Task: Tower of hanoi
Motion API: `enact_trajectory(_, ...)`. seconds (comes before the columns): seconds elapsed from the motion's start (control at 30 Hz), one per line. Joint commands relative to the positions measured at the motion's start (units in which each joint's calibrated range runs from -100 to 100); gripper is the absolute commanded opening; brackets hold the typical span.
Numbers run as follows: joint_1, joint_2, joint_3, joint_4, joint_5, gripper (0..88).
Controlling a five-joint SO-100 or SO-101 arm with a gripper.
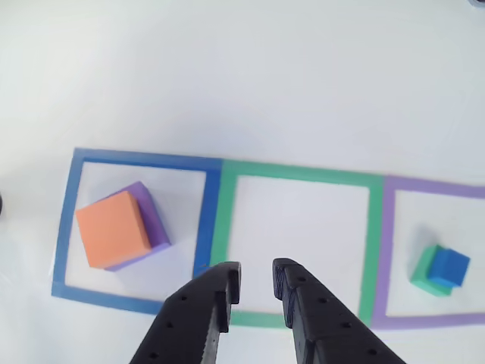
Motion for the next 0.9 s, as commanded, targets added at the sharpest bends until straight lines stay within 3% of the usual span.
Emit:
enact_trajectory(0.0,5.61,-1.77,-15.42,12.79,1.41,0.0)
enact_trajectory(0.13,9.27,-0.73,-24.33,20.24,1.59,0.0)
enact_trajectory(0.5,16.98,-1.69,-27.51,25.91,1.04,0.0)
enact_trajectory(0.67,22.39,-7.70,-10.61,15.79,1.96,1.5)
enact_trajectory(0.87,30.32,-14.51,12.38,-2.34,1.96,16.2)
